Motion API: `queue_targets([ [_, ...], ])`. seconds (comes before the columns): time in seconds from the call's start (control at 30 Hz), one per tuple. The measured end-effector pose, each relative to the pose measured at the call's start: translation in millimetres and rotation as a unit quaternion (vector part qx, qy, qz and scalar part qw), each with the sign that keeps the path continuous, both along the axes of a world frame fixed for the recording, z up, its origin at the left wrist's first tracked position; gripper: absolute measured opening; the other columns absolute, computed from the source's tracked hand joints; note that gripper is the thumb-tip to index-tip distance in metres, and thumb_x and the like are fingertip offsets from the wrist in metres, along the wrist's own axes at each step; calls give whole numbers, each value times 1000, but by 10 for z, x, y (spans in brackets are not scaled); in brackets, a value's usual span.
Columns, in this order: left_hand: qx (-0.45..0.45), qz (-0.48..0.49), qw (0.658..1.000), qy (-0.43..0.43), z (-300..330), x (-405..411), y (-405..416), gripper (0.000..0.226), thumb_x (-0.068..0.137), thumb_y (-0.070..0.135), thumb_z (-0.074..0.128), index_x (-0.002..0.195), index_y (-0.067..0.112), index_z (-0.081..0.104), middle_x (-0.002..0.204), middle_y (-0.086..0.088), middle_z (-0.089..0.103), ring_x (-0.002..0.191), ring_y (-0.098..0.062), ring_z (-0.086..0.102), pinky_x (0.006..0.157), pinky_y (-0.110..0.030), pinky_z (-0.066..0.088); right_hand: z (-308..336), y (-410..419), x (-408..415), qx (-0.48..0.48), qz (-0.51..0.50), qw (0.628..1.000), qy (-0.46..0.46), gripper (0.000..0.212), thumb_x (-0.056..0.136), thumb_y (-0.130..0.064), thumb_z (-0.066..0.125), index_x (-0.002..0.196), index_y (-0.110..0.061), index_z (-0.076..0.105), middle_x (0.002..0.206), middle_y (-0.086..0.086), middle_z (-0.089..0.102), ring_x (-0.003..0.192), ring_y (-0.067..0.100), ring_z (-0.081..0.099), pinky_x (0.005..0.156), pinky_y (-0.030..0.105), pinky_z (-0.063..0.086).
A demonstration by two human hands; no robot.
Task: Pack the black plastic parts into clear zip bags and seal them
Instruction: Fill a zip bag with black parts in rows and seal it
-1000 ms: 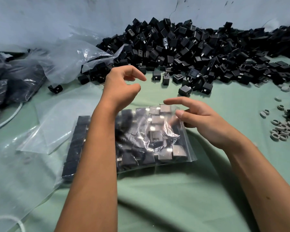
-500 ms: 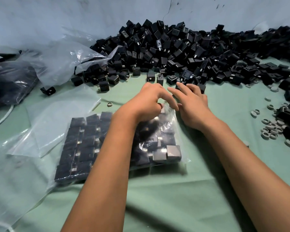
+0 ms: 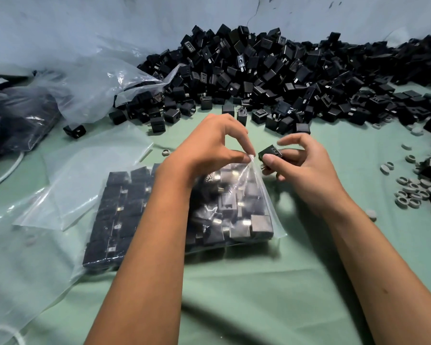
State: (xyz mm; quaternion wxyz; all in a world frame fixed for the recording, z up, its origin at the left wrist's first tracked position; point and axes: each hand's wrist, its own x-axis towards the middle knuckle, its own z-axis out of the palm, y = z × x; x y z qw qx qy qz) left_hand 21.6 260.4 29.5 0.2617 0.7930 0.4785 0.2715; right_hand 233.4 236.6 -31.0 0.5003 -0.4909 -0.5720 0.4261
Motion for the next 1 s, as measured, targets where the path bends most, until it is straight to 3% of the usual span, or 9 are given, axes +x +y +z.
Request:
queue_targets([
  [0.13, 11, 2, 1000, -21, 5, -4, 17, 16, 75, 15, 90, 85, 26, 83, 116, 7, 68, 113, -5, 61, 105, -36, 46, 20, -35, -13, -21, 56, 998, 33, 18, 86, -11, 81, 103, -7, 75, 90, 11, 78, 73, 20, 74, 63, 28, 57],
  [0.27, 6, 10, 999, -36, -1, -9, 17, 18, 74, 13, 91, 84, 26, 83, 114, 8, 68, 112, -6, 63, 102, -43, 48, 39, -82, -89, 21, 71, 995, -64, 19, 82, -24, 87, 98, -17, 79, 86, 2, 79, 77, 14, 72, 71, 32, 55],
  [0.43, 2, 11, 999, -42, 4, -15, 21, 19, 74, 12, 90, 83, 27, 83, 113, 9, 68, 111, -4, 62, 102, -43, 48, -5, -80, -109, 59, 16, 991, -123, 15, 80, -39, 87, 88, -27, 82, 72, -9, 71, 62, 18, 46, 57, 35, 42],
  [0.57, 2, 9, 999, -41, 13, -25, 13, 18, 74, 13, 90, 84, 26, 83, 114, 8, 68, 112, -4, 62, 104, -40, 47, 9, -113, -186, 41, 72, 995, -52, 9, 94, -21, 75, 101, -21, 81, 89, 0, 80, 78, 18, 74, 68, 38, 58],
  [0.7, 5, 14, 999, -39, 20, -27, 2, 17, 75, 12, 89, 85, 26, 83, 114, 8, 67, 111, -1, 61, 104, -34, 46, 18, -90, -174, 7, 63, 998, -27, 20, 104, -10, 56, 118, -20, 67, 85, 3, 79, 63, 13, 56, 59, 27, 47],
  [0.8, 8, 10, 999, -36, 24, -17, -1, 17, 75, 11, 89, 84, 24, 83, 114, 6, 67, 111, -3, 61, 104, -36, 46, 48, -164, -245, 2, 139, 990, 20, 26, 106, -11, 51, 129, -21, 58, 82, 20, 70, 70, 25, 62, 65, 39, 52],
  [0.87, 7, 12, 999, -43, 24, -29, 1, 17, 76, 11, 89, 84, 24, 83, 113, 5, 67, 111, -6, 62, 102, -40, 47, 70, -202, -287, 7, 161, 986, 47, 31, 105, -10, 50, 134, -21, 54, 83, 28, 66, 73, 27, 63, 67, 39, 53],
  [0.93, 3, 15, 999, -48, 24, -38, 0, 17, 75, 12, 90, 85, 24, 83, 113, 5, 68, 111, -6, 62, 102, -41, 48, 77, -186, -268, 38, 100, 994, 37, 30, 105, -9, 51, 133, -20, 56, 82, 16, 73, 68, 21, 61, 61, 32, 51],
  [1.0, -1, 16, 999, -46, 22, -29, -4, 16, 76, 12, 90, 85, 24, 83, 114, 6, 68, 111, -7, 62, 101, -43, 48, 63, -122, -189, 98, -48, 993, -41, 20, 103, -15, 55, 121, -21, 63, 81, 1, 77, 63, 23, 61, 57, 37, 51],
])
